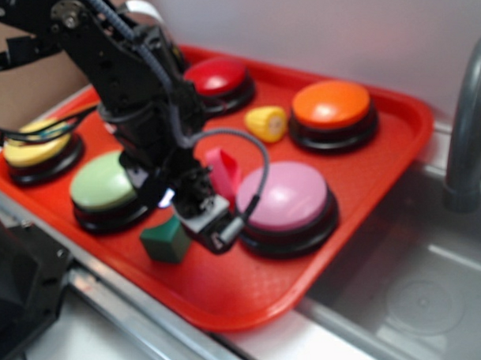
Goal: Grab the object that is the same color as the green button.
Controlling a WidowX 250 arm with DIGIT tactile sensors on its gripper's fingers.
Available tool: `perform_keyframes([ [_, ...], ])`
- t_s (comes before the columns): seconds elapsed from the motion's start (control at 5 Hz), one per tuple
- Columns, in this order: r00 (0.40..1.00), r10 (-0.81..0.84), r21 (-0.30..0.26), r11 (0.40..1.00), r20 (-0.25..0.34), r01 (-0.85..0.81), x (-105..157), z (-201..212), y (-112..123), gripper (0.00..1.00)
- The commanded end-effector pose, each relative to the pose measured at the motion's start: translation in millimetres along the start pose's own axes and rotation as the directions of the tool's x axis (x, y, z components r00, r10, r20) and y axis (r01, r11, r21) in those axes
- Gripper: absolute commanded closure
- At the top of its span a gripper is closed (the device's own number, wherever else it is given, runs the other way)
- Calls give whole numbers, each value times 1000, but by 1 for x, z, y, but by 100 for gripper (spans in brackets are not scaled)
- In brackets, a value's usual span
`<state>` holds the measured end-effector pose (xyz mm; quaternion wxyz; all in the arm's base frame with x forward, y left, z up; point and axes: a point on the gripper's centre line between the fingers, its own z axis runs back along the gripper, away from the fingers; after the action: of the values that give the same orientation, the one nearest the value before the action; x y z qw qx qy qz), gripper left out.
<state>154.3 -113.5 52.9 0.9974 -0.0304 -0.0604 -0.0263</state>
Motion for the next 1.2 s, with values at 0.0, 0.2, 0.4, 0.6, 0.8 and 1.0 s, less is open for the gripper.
perform_keyframes([
  [0.0, 1000, 12, -3, 1000, -5, -12, -5, -9, -1, 0],
  [0.2, 1000, 23, 5, 1000, -18, -23, -7, -15, 2, 0],
  [0.4, 999, 25, 22, 999, -29, -24, -7, -22, 1, 0],
  [0.6, 999, 22, 22, 1000, -28, -22, -7, -29, 1, 0],
  [0.8, 999, 37, 23, 999, -29, -36, -9, -34, 2, 16],
  [1.0, 997, 74, 37, 997, 13, -74, -11, -37, 4, 100],
])
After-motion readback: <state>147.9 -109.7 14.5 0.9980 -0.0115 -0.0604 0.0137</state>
